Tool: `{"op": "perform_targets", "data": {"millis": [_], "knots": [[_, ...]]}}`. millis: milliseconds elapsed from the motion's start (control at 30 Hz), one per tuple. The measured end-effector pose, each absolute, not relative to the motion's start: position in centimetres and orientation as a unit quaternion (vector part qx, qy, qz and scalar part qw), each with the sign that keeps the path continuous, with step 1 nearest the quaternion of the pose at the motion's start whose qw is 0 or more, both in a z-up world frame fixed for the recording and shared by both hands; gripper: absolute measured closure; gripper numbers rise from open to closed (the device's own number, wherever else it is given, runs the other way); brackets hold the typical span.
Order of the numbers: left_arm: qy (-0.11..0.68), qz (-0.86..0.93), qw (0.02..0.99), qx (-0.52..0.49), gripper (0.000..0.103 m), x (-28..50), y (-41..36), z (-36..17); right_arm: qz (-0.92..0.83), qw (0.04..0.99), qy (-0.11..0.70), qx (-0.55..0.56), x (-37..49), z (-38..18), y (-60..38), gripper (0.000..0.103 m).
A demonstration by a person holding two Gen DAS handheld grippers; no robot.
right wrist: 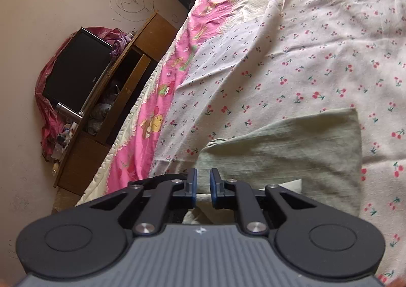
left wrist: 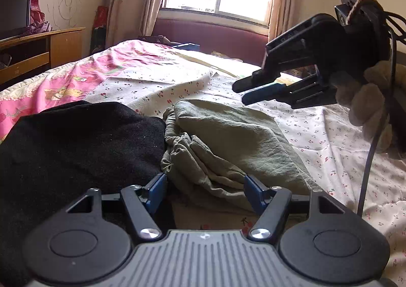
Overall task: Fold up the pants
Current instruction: 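Grasp the pants end with the right tool and fold it over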
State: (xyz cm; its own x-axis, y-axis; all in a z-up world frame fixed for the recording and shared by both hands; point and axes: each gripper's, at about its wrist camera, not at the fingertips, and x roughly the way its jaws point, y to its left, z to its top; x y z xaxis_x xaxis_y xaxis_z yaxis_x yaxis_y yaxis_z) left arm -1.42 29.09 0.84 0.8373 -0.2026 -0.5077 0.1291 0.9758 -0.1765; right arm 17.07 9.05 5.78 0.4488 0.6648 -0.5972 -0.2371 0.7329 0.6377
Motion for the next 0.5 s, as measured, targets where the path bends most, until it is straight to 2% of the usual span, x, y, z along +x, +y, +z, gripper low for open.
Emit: {"op": "perform_targets", "data": {"millis": [33,100,300,400,500], "knots": [[0.27,-0.087,0.956,-0.069,0.023,-1.4,29.1,0.8,0.264,0.826,0.443,0.227,16.9,5.7,8.0,0.073],[0.266,-0.09,0.957,-0.074,0.023,-1.3,29.1,1.0,0.251,0.832,0.443,0.221,17.0,5.2,6.2,0.066],[0.256,-0.108,0.958,-0.069,0.023,0.4,29.0,1.9,0.242,0.796,0.472,0.292,17.3,1.7,3.2,0.065],[0.252,-0.1,0.961,-0.052,0.023,1.2,28.9,2.6,0.263,0.799,0.464,0.277,17.5,0.8,4.1,0.046],[0.253,-0.101,0.96,-0.057,0.023,1.3,29.2,2.9,0.288,0.794,0.465,0.264,17.8,-0.1,5.3,0.043]]}}
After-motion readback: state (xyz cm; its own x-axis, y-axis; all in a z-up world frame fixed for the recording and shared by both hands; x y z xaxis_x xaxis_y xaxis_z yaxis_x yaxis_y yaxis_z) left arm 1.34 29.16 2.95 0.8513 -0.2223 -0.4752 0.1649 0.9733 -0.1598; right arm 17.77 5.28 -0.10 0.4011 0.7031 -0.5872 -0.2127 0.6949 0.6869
